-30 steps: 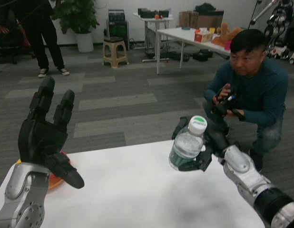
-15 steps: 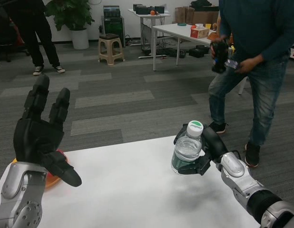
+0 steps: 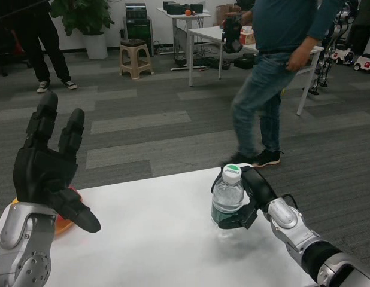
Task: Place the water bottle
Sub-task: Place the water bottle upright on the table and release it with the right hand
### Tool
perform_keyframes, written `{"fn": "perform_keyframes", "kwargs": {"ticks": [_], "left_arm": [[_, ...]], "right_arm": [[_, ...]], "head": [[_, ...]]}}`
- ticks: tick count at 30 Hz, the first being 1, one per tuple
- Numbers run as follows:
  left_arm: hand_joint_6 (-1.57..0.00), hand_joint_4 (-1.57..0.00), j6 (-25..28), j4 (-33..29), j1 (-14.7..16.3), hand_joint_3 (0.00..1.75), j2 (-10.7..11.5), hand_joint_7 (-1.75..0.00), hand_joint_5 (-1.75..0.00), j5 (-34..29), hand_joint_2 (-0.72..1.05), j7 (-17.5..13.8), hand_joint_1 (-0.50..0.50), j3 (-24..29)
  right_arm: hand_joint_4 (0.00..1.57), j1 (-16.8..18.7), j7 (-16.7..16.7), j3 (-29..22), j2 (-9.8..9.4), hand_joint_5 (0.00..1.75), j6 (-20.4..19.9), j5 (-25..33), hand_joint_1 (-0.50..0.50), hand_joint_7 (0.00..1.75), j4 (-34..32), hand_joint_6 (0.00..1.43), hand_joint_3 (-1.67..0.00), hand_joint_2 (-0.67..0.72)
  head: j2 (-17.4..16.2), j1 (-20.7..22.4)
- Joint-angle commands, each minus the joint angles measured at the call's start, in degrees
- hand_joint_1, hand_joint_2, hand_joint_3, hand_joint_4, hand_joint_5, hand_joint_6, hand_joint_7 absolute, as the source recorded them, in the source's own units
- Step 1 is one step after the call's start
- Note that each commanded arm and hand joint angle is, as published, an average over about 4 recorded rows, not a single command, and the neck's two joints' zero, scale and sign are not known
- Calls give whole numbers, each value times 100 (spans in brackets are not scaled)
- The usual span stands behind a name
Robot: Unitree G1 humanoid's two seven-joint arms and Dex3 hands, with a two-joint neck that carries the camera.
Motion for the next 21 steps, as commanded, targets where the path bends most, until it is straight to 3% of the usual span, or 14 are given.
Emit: {"fn": "perform_keyframes", "kwargs": {"ticks": [1, 15, 21], "left_arm": [[0, 0, -3, 29, 71, 9, 12, 0, -10, -10, -64, 11, -48, 18], [0, 0, -11, 82, 44, 9, 3, 0, -10, -19, -64, 2, -48, 9], [0, 0, -16, 112, 22, 9, -10, 0, -10, -19, -64, 2, -48, 5]], "right_arm": [[157, -35, -60, -92, 28, 107, -210, -36, 19, 126, 100, 131, -103, 9], [157, -35, -100, -114, 147, 107, -263, -221, 17, 126, 509, 131, -103, 15], [157, -35, -131, -114, 182, 107, -276, -335, 17, 133, 654, 131, -95, 15]], "head": [[-1, -21], [-73, -105], [-106, -135]]}}
